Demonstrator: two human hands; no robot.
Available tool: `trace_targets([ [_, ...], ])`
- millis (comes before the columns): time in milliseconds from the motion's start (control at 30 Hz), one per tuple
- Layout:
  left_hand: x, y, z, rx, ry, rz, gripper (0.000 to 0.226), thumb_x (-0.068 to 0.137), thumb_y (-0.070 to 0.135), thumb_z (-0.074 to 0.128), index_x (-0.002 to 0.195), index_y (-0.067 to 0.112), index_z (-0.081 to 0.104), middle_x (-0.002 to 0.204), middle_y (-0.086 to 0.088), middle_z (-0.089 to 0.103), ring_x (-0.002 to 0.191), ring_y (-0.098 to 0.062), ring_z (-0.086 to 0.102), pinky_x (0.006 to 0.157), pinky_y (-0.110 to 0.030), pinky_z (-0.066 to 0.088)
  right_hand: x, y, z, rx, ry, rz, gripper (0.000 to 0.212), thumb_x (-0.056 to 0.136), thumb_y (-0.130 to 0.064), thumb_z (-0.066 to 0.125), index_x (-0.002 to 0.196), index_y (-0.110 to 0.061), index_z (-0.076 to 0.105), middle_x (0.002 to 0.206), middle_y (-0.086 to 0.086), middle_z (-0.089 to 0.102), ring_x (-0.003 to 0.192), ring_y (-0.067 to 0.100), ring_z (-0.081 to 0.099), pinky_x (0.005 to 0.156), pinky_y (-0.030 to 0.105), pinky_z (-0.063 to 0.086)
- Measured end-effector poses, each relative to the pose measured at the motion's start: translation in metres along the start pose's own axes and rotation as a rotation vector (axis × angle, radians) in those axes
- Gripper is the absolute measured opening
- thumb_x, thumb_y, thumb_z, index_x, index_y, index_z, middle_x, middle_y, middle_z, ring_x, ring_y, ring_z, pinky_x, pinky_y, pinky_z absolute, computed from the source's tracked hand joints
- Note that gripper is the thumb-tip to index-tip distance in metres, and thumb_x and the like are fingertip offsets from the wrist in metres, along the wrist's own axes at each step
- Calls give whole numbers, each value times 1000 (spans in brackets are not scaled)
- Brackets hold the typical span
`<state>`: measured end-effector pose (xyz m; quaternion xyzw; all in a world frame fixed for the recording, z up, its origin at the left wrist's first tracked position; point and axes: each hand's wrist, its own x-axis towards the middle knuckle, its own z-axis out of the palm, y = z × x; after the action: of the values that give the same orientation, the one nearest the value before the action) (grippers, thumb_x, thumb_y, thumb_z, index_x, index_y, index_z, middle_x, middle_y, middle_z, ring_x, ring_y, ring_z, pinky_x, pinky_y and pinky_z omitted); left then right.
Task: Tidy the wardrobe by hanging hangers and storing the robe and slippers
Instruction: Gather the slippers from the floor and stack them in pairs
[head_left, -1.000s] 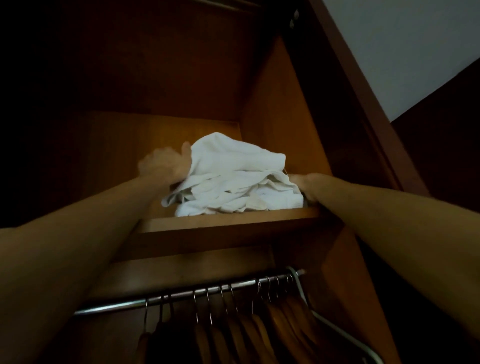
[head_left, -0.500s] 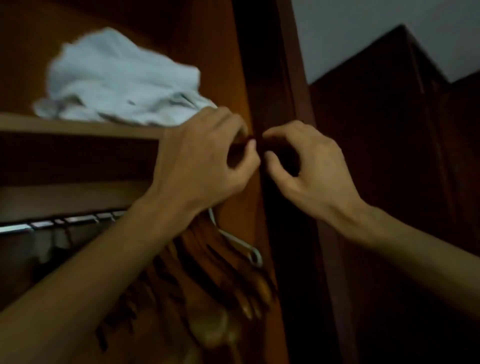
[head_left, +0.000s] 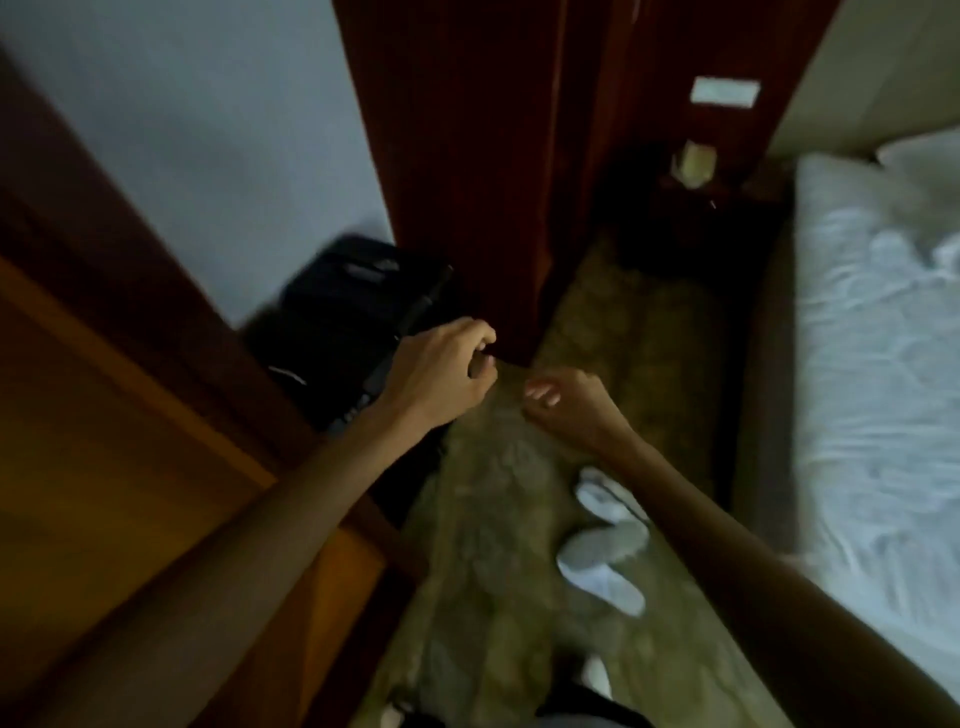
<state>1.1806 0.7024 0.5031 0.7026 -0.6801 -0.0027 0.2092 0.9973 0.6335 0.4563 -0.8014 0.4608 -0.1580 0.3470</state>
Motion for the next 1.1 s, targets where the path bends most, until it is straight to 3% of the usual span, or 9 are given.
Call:
trace_targets([
  [67, 2, 16, 77, -84, -173, -82, 43, 93, 33, 59, 135, 27, 52, 119, 10, 65, 97, -13, 67, 80, -33, 51, -9, 69, -2, -22, -95, 138, 19, 82, -26, 68, 91, -11, 75, 85, 9, 74, 91, 19, 72, 80, 43, 56],
  [167, 1, 37, 177, -134, -389, -134, 58, 94, 33, 59, 148, 27, 36, 127, 7, 61, 103, -16, 66, 83, -32, 48, -20, 152, -9, -57, -183, 283, 16, 84, -24, 71, 97, -16, 77, 98, 3, 77, 97, 19, 71, 87, 36, 55],
  [300, -15, 44, 283, -141, -602, -275, 60, 93, 31, 61, 147, 24, 37, 127, 4, 63, 113, -21, 62, 89, -35, 47, -25, 246, 5, -100, -297, 450, 17, 86, -18, 70, 101, -16, 78, 108, -8, 71, 105, 13, 65, 89, 24, 47],
  [433, -36, 30, 395, -155, -748, -334, 59, 90, 29, 64, 145, 24, 42, 121, 4, 65, 115, -19, 61, 96, -39, 49, -22, 353, 61, -101, -308, 650, 18, 82, -24, 69, 99, -24, 75, 108, 0, 74, 106, 23, 67, 92, 33, 53],
  [567, -57, 1, 528, -158, -817, -358, 59, 89, 30, 69, 142, 25, 44, 120, 6, 65, 116, -18, 59, 94, -37, 48, -18, 460, 145, -121, -209, 770, 27, 76, -22, 67, 102, -25, 72, 99, 2, 75, 96, 27, 70, 80, 39, 58],
  [667, -75, -20, 634, -174, -841, -350, 59, 87, 30, 71, 141, 26, 46, 121, 5, 64, 117, -19, 59, 94, -37, 47, -11, 536, 217, -152, -175, 757, 32, 76, -18, 67, 107, -22, 71, 103, 3, 73, 96, 27, 69, 78, 37, 57],
  [867, -121, -61, 834, -212, -828, -268, 63, 82, 30, 75, 138, 24, 47, 127, 0, 63, 119, -25, 59, 94, -41, 50, 11, 690, 370, -239, -187, 693, 50, 82, -20, 66, 131, -22, 60, 132, 5, 60, 112, 30, 64, 83, 38, 54],
  [1000, -133, -86, 943, -205, -917, -279, 101, 72, 42, 84, 153, 26, 26, 153, -2, 36, 138, -24, 40, 108, -44, 41, 21, 779, 450, -375, -208, 567, 62, 83, -25, 66, 142, -23, 48, 145, 5, 43, 127, 28, 50, 88, 41, 52],
  [1100, -108, -95, 1010, -208, -963, -269, 122, 70, 52, 85, 160, 19, 9, 165, -8, 13, 151, -28, 20, 119, -42, 27, 50, 838, 478, -703, -353, 334, 85, 79, -34, 72, 151, -21, 30, 154, 10, 30, 137, 31, 36, 103, 46, 42],
])
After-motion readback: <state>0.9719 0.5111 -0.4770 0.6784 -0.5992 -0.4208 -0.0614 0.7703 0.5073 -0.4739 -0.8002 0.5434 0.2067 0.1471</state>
